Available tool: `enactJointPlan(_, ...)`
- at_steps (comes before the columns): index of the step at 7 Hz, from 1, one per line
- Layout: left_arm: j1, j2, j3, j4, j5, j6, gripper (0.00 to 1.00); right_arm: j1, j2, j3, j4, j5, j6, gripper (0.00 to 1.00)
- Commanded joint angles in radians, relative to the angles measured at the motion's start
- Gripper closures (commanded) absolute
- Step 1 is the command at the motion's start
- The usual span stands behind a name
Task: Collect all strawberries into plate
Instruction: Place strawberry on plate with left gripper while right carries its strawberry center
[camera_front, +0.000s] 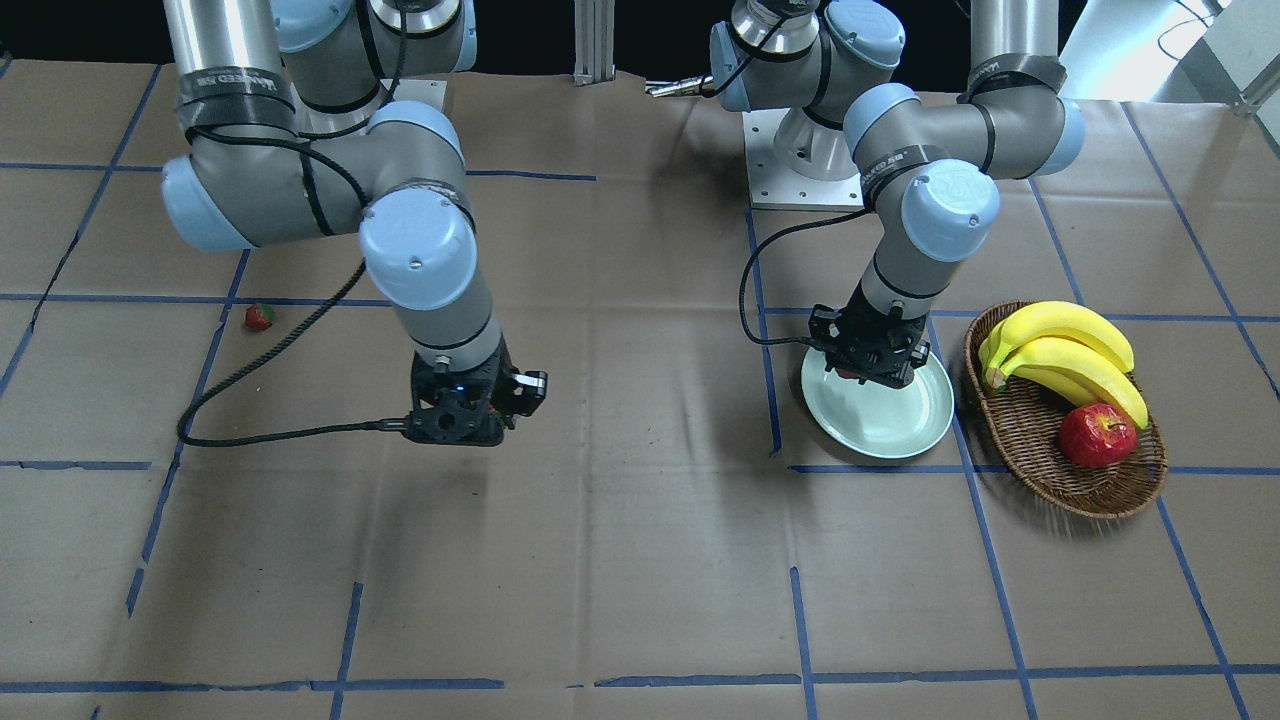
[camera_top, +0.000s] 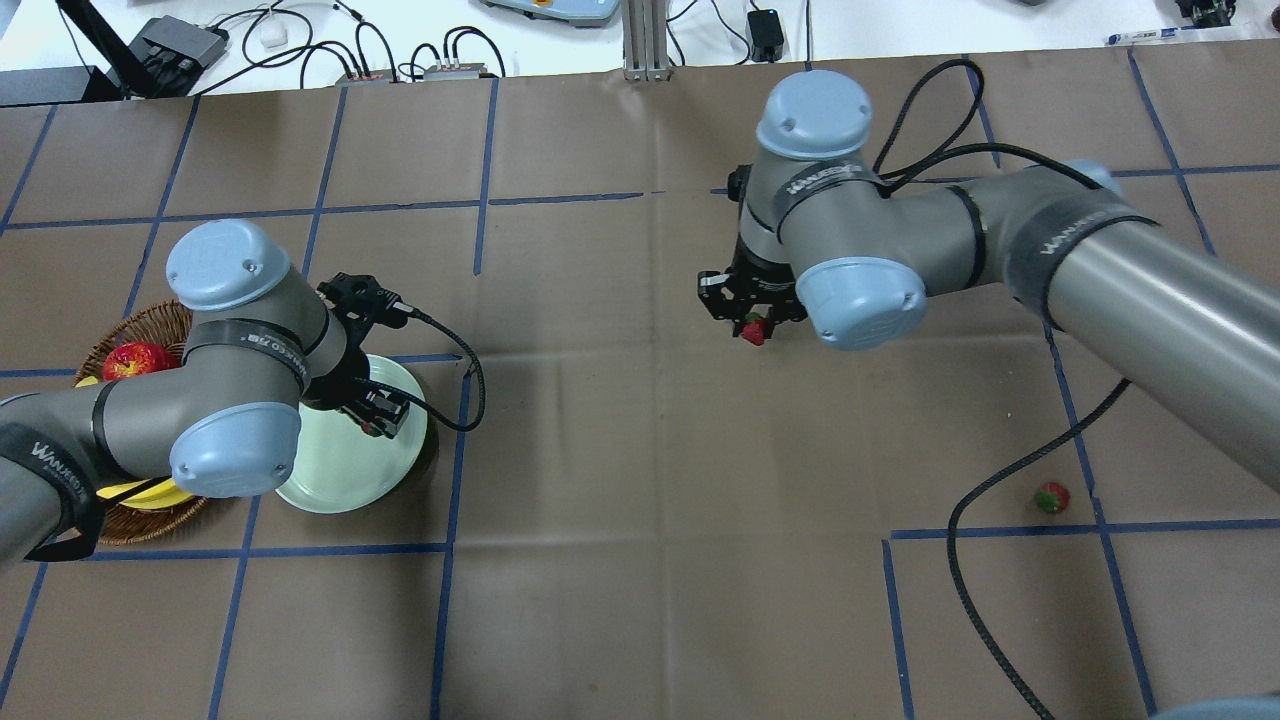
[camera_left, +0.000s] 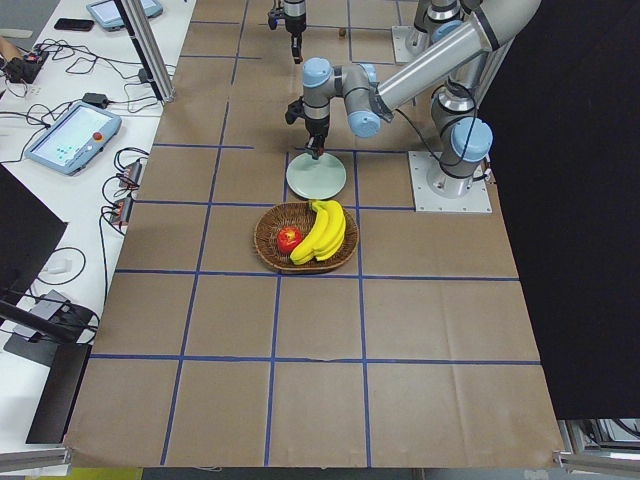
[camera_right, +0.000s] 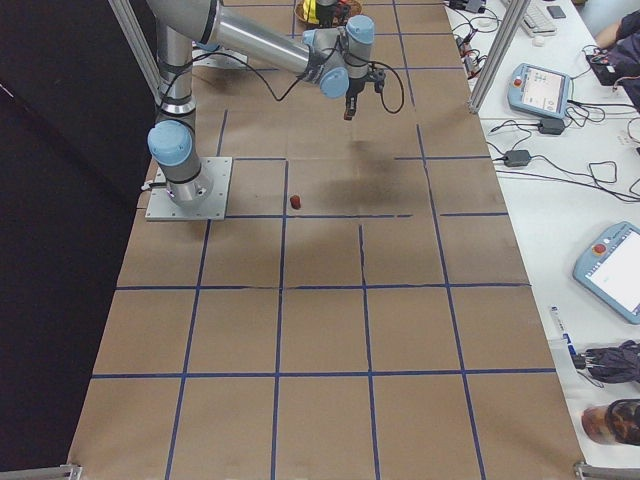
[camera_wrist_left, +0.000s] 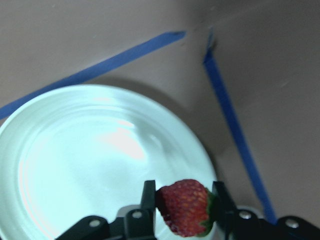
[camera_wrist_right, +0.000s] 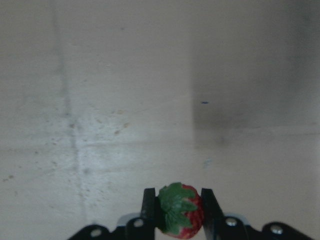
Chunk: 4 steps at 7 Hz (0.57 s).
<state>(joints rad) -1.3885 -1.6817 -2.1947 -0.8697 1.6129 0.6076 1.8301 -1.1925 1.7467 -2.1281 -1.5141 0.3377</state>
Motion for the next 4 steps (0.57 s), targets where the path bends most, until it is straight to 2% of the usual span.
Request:
enactJointPlan(1,0.055,-0.028,-0.014,0.058,0.004,0.069,0.49,0.130,0.159,-0.128,-0.044,-0.008,0.191,0.93)
enactJointPlan(2,0.057,-0.047,-0.014,0.081,0.002,0.064,0.29,0.146,0.183,-0.150,-0.042,-0.014,0.201,0.93)
enactJointPlan(3,0.057,-0.052,-0.014,0.084,0.002,0.063,0.14,0.146,0.188,-0.144,-0.041,-0.012,0.195,0.93)
enactJointPlan(4,0.057,-0.055,-0.014,0.083,-0.004,0.055,0.09,0.146,0.206,-0.145,-0.042,-0.006,0.196,0.89)
